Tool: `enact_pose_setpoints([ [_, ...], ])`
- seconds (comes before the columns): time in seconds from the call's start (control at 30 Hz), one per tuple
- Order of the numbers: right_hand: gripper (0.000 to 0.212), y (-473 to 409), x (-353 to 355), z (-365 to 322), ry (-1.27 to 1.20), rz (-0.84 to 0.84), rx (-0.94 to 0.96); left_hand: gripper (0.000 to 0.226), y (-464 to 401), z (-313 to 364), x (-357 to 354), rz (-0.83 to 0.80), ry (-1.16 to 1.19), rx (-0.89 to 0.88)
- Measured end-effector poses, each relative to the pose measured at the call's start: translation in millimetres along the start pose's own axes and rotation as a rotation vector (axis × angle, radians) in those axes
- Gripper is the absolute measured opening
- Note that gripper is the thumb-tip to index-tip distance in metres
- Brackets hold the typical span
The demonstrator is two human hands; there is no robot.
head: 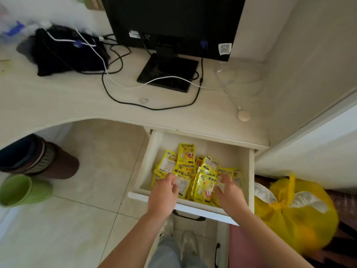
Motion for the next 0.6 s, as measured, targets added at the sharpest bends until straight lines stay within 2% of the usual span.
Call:
enact_pose_setpoints([
  [0.2, 0.043, 27.5, -26.7, -53.8, 0.152, -0.084, 0.254, 0.015, 50.2, -33.8, 38.8, 0.192, 0.114, 0.105],
  [0.33, 0.043, 41.6, -56.1, -88.3, 0.237, -0.137, 0.390, 0.021, 86.5, -59.2, 57.4, 0.304, 0.172, 0.183],
  [0.6, 0.036, 81.2, -129.8, -154.2, 0.264, -0.252, 0.617, 0.027, 145.3, -130.3, 86.9, 0.391, 0.159, 0.355],
])
Point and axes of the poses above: each hand's wrist, its own y-axis away from the middle knuckle, its own x-axis out of the back of the hand, z = x × y, the point moved 5 cm from there along -y, towards the middle knuckle, and after that the axes turned 10 degrees about -y, right-handed, at the moved point
